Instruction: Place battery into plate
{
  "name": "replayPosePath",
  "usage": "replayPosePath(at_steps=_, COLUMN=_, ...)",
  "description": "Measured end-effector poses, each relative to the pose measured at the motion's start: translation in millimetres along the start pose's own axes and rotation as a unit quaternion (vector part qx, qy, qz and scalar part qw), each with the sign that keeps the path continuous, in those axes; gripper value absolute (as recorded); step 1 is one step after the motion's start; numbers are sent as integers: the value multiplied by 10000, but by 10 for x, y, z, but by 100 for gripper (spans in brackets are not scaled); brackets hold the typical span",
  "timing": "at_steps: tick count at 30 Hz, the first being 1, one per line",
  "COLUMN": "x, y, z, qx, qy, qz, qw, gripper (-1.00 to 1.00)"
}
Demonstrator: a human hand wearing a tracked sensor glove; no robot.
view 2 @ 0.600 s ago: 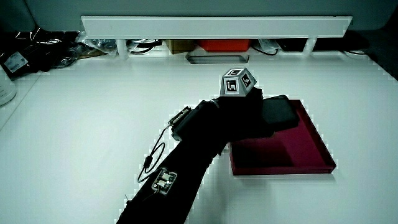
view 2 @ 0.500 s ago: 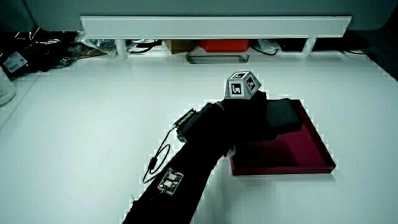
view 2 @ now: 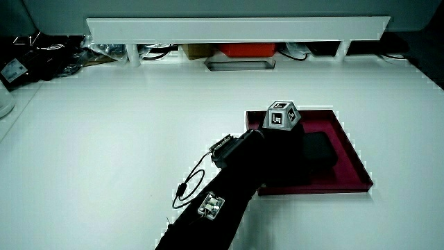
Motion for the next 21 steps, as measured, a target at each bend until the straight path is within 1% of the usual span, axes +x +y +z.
replayPosePath(at_steps=2, x=-8, y=41, z=-61, qx=-42, qy=81, qz=-43, qw=9999, gripper=0)
replayPosePath(at_steps=3, x=12, y=34, z=-52, qx=-69, qy=122, qz=-19, qw=9999, gripper=0)
replayPosePath(at_steps=4, x=2, y=62, z=-79, qx=-116, qy=104, qz=-31, qw=9999, gripper=0)
replayPosePath(at_steps=6, x=16, y=82, z=-79, qx=-231, qy=116, qz=10, qw=9997, gripper=0)
replayPosePath(at_steps=7, x=24, y=82, z=-72, qx=-207, qy=157, qz=6, qw=9997, gripper=0)
replayPosePath(at_steps=8, x=15, y=93, z=-89, qx=-257, qy=136, qz=21, qw=9996, gripper=0)
replayPosePath(at_steps=10, x=2, y=105, z=-122, qx=-308, qy=91, qz=52, qw=9995, gripper=-6)
replayPosePath(at_steps=11, x=8, y=96, z=-110, qx=-267, qy=141, qz=24, qw=9995, gripper=-9)
replayPosePath(at_steps=13, x=7, y=104, z=-123, qx=-284, qy=144, qz=25, qw=9995, gripper=-15)
replayPosePath(at_steps=15, x=-11, y=94, z=-138, qx=-250, qy=75, qz=28, qw=9997, gripper=-21)
replayPosePath(at_steps=17, x=1, y=94, z=-137, qx=-254, qy=136, qz=38, qw=9996, gripper=-27)
replayPosePath(at_steps=18, x=-21, y=105, z=-162, qx=-235, qy=69, qz=13, qw=9997, gripper=-30)
replayPosePath(at_steps=20, x=-5, y=78, z=-142, qx=-226, qy=133, qz=40, qw=9996, gripper=-36)
replayPosePath(at_steps=21, x=-18, y=78, z=-156, qx=-205, qy=35, qz=38, qw=9998, gripper=-39)
